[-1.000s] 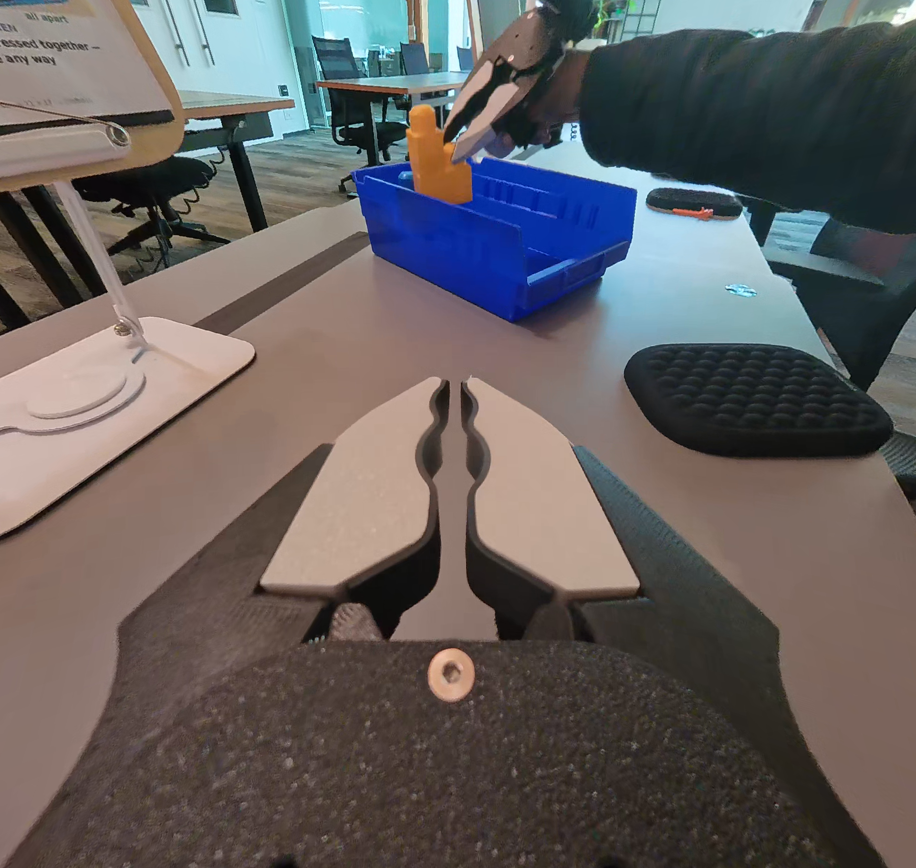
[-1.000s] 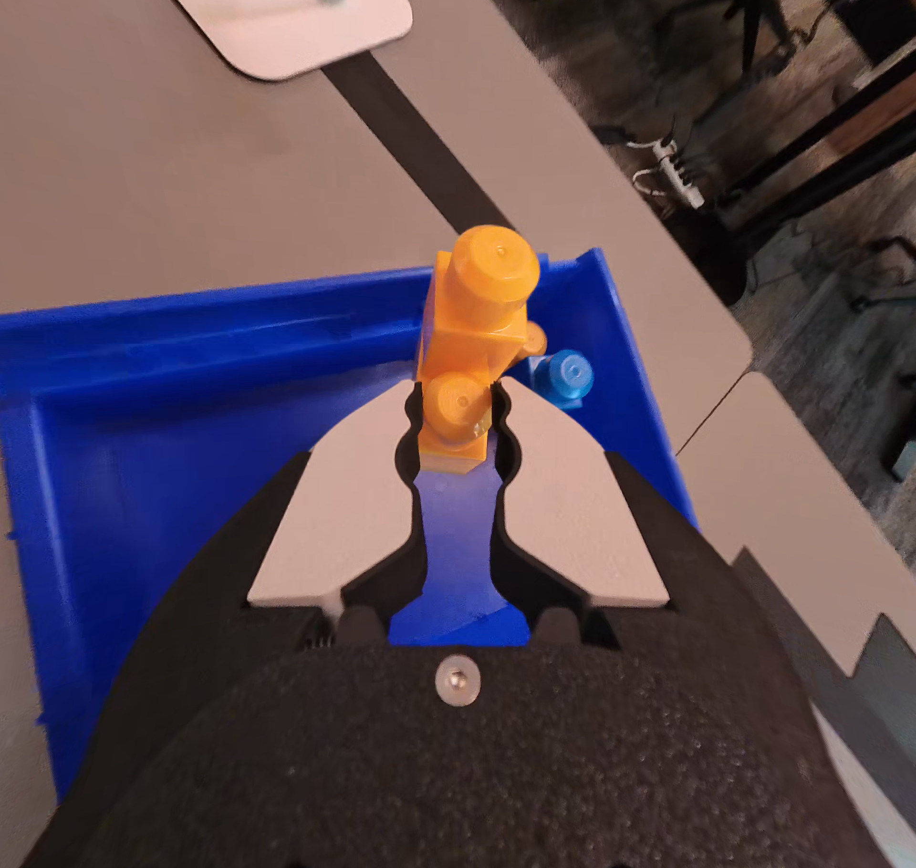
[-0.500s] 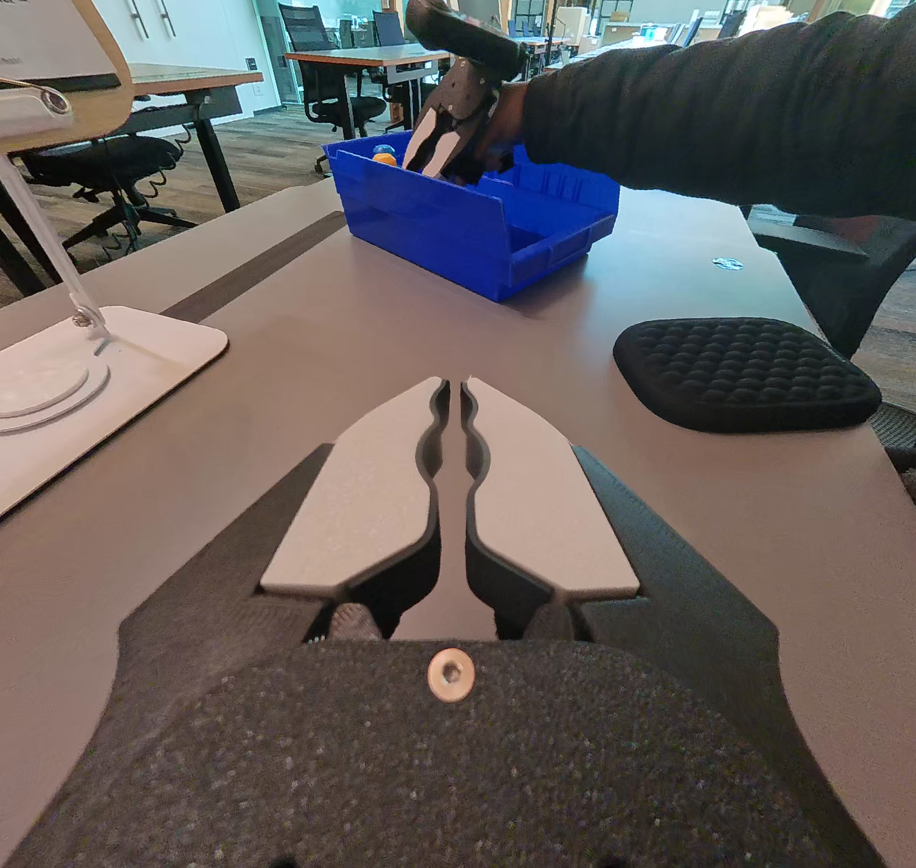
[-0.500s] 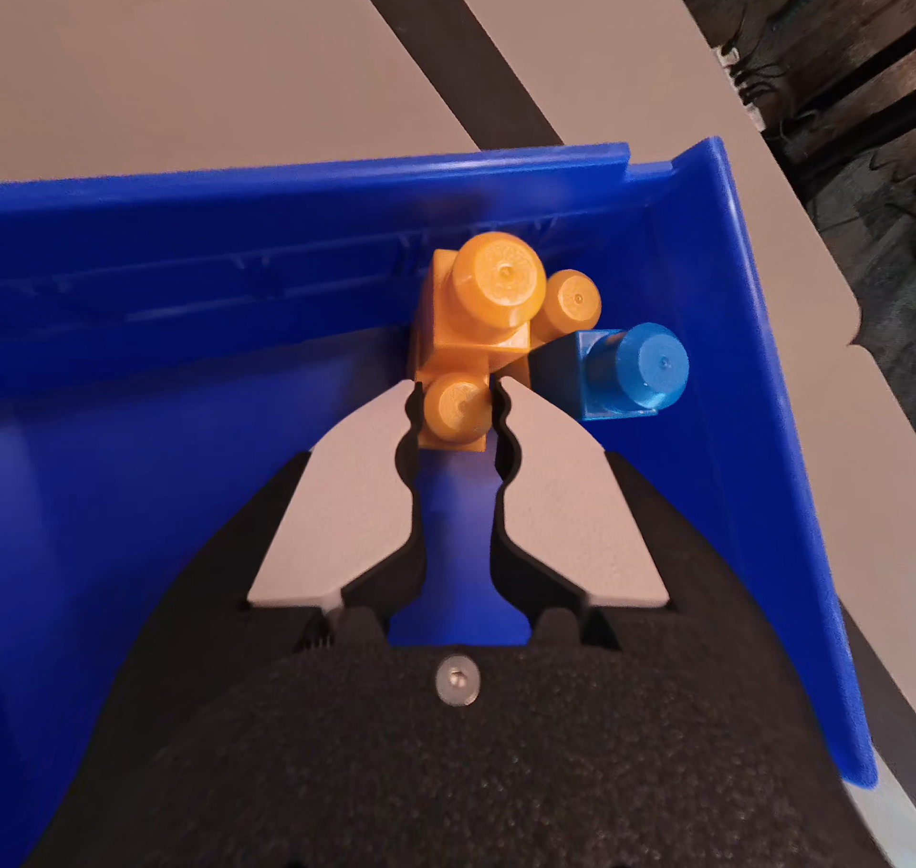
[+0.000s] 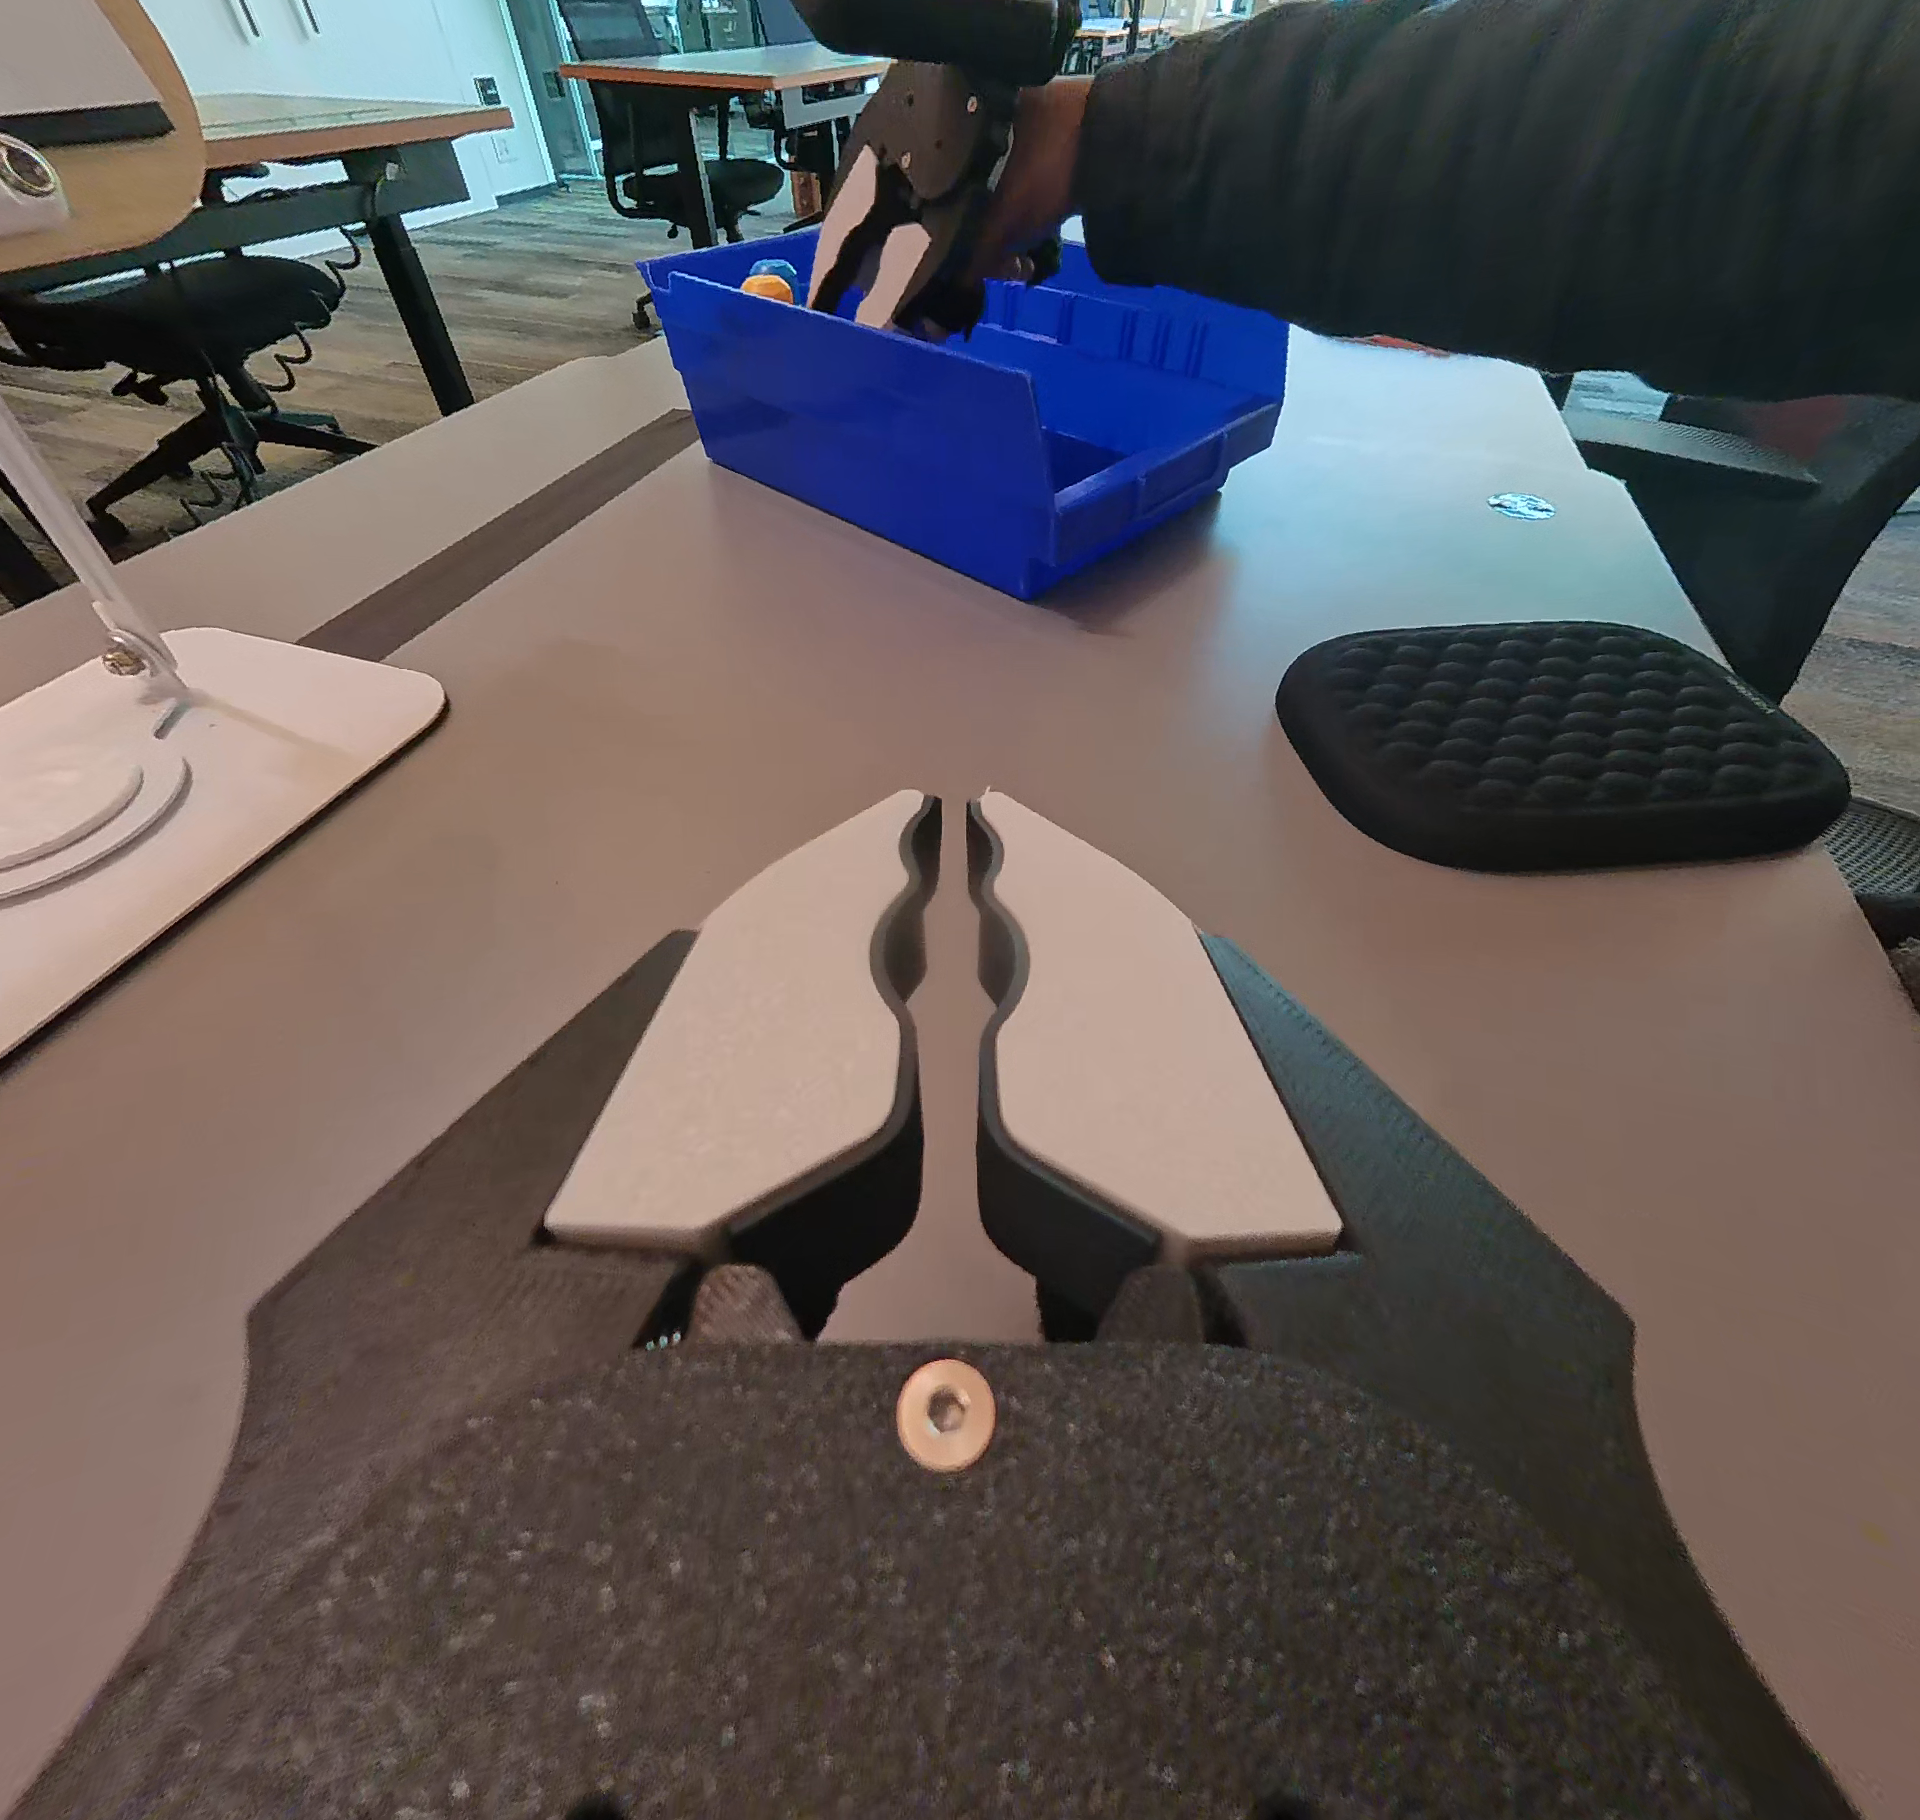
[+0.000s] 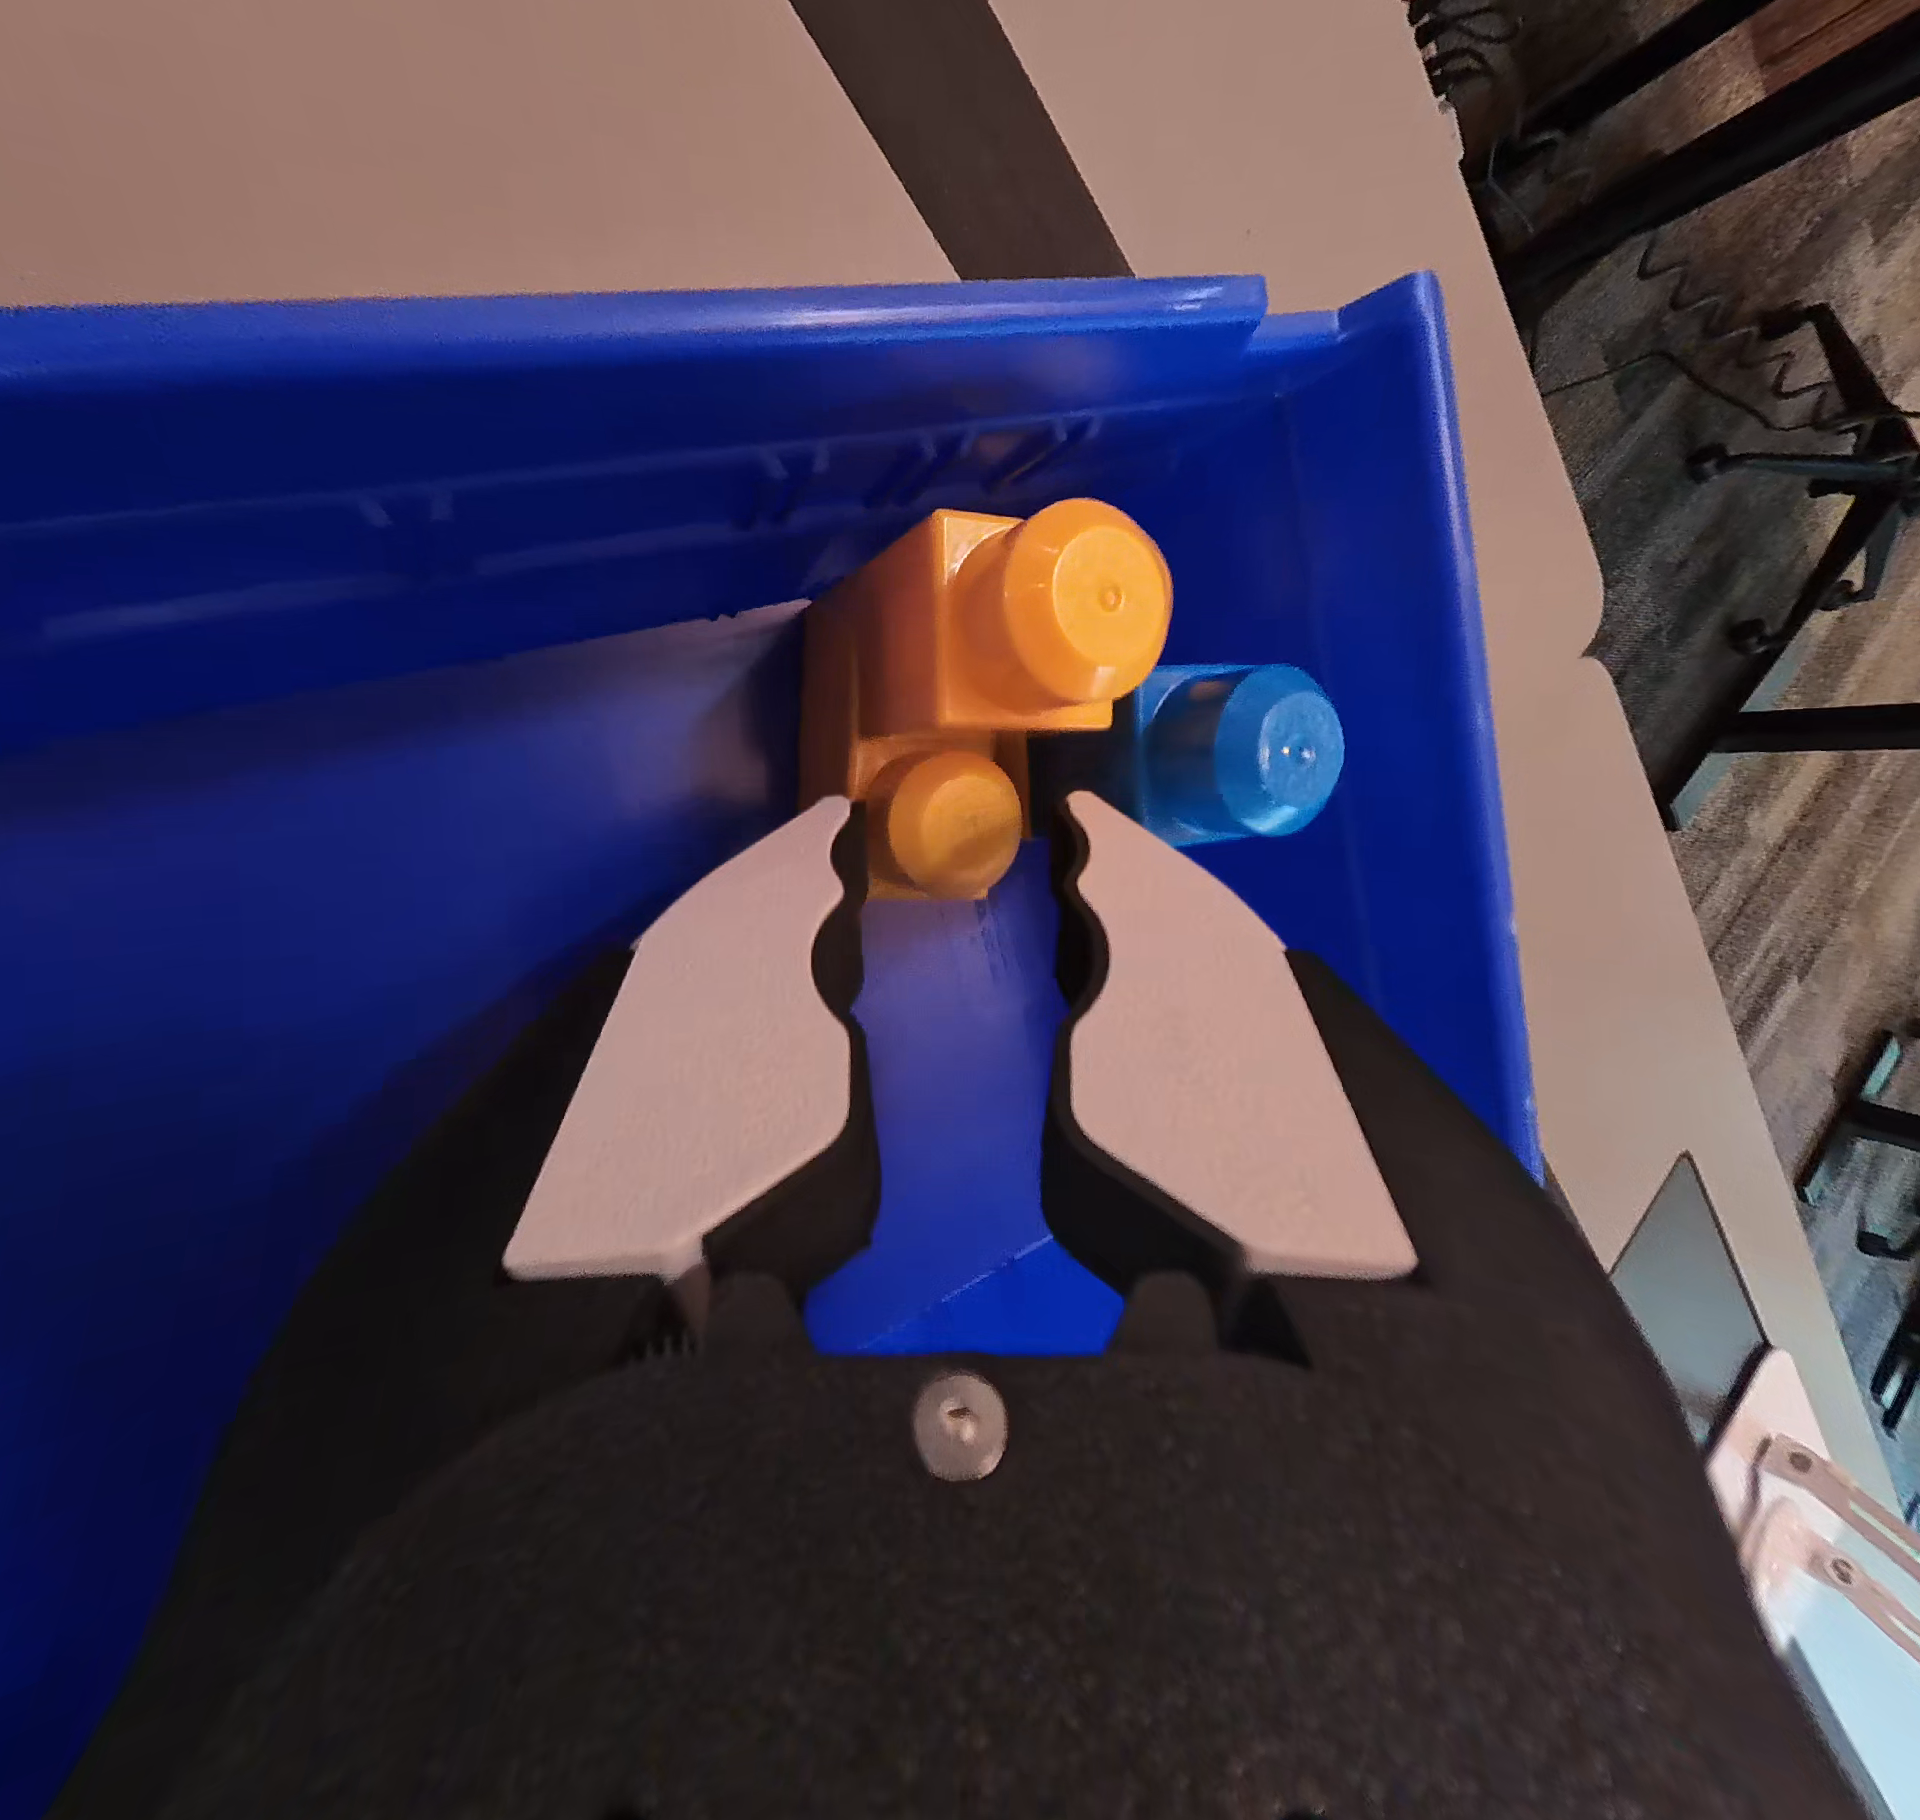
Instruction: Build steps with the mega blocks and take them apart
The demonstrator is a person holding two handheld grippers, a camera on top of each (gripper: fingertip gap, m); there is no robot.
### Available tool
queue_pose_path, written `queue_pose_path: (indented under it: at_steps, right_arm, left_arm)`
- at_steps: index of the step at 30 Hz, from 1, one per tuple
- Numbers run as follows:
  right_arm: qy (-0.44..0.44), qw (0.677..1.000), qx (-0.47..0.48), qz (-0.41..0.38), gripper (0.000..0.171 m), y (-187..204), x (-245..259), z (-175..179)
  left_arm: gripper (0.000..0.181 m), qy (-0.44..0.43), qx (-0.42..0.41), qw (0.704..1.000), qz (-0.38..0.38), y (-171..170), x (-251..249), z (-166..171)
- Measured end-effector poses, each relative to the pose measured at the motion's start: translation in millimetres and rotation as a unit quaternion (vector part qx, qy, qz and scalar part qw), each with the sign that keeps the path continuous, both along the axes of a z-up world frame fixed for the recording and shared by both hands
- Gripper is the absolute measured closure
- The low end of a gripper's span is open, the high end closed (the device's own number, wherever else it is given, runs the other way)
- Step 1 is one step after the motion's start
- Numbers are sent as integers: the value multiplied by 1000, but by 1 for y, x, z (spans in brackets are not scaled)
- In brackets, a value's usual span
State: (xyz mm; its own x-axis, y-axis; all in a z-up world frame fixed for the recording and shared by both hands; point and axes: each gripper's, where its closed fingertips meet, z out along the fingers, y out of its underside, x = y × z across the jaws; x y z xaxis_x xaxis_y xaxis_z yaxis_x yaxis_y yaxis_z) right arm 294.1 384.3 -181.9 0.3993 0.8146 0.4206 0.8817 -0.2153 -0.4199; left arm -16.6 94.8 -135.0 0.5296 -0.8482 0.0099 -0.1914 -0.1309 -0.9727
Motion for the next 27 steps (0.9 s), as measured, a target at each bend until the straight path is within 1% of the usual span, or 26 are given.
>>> queue_pose_path:
  at_steps: [9,11,19,23,27]
  right_arm:
    - [-32,999,1,-30,138,-4,17,-16]
    - [-36,999,15,-33,143,-1,19,-16]
    - [-41,997,38,-48,149,6,16,-16]
    - [-44,996,42,-60,150,9,18,-18]
    - [-45,996,40,-64,148,6,19,-14]
  left_arm:
    - [177,11,1,1000,-7,-3,3,-3]
    - [177,11,0,1000,-7,-3,3,-3]
    - [177,14,0,1000,-10,-4,5,-4]
    - [177,16,1,1000,-11,-5,5,-4]
    - [177,16,2,1000,-10,-5,5,-3]
